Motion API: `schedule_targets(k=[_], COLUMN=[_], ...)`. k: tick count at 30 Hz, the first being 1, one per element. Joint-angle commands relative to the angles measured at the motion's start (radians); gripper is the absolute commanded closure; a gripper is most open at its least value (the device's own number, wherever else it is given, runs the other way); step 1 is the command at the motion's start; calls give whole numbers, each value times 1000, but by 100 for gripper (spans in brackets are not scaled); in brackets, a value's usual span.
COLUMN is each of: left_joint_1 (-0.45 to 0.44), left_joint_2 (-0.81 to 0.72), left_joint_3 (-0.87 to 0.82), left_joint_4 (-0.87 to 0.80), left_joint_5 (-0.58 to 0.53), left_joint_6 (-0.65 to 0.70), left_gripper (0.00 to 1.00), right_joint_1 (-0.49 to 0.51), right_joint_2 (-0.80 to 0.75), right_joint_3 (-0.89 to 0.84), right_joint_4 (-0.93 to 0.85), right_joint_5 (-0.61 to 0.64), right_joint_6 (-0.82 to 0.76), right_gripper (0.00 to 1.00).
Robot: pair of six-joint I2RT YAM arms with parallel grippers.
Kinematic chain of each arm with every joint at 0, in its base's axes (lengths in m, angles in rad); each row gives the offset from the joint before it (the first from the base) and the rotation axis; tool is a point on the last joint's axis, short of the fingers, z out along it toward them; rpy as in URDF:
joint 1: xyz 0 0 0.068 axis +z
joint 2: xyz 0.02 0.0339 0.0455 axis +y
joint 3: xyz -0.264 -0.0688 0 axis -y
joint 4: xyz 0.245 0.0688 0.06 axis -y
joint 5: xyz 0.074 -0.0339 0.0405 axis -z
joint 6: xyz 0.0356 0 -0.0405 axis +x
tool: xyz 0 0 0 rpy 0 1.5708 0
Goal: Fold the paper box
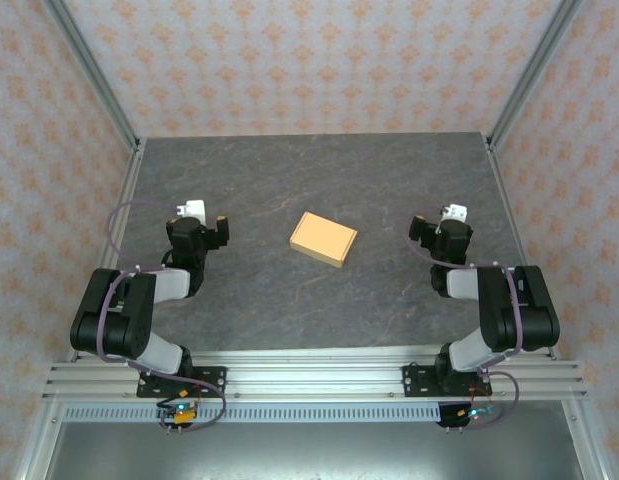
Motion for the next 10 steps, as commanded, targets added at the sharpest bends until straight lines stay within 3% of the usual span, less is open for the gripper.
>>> schedule_targets(k=[1, 10], left_joint_1=[-1, -1], left_joint_2=[4, 4], left_joint_3=[-10, -10], left_joint_4=[35, 35], left_joint_5=[-6, -7], left_joint_6=[-6, -6], left_gripper=[0, 0], right_joint_1=[-1, -1], right_joint_2=[4, 3], right_joint_3=[18, 17], right_joint_4=[-7, -3], right_joint_5=[-7, -7], right_joint_6=[14, 15], right_gripper=[1, 1])
